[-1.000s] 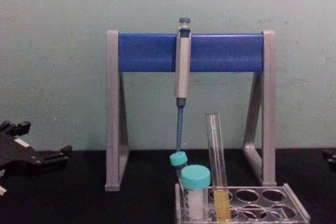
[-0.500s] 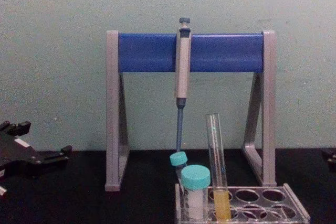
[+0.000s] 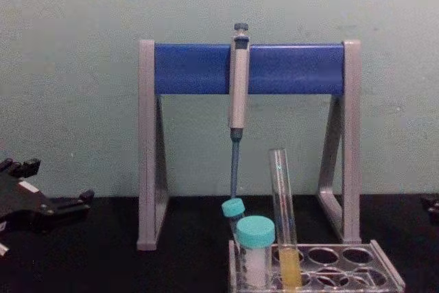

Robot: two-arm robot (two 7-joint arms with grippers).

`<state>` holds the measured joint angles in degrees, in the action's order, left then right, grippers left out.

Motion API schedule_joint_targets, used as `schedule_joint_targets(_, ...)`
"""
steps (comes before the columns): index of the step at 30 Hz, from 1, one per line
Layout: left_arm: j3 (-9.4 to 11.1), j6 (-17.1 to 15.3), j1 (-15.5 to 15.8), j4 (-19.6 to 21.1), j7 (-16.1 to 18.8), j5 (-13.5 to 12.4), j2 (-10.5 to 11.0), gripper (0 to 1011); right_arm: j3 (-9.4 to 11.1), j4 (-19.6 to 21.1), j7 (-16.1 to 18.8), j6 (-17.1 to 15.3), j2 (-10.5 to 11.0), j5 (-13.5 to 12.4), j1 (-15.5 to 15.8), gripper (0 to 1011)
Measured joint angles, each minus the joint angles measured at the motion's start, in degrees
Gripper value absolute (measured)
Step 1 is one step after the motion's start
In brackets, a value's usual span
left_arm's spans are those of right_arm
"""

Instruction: Pick up the test tube from the test tube rack, shake it, then place it back into the test tube rack.

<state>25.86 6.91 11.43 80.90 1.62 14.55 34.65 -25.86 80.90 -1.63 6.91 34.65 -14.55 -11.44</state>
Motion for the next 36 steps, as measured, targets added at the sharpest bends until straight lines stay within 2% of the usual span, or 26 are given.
schedule_joint_targets(36, 0.0, 0.0, 0.0, 0.0, 0.0, 0.0, 0.0, 1001, 0.2, 0.0, 0.1, 0.0, -0.1, 0.0, 0.2, 1000)
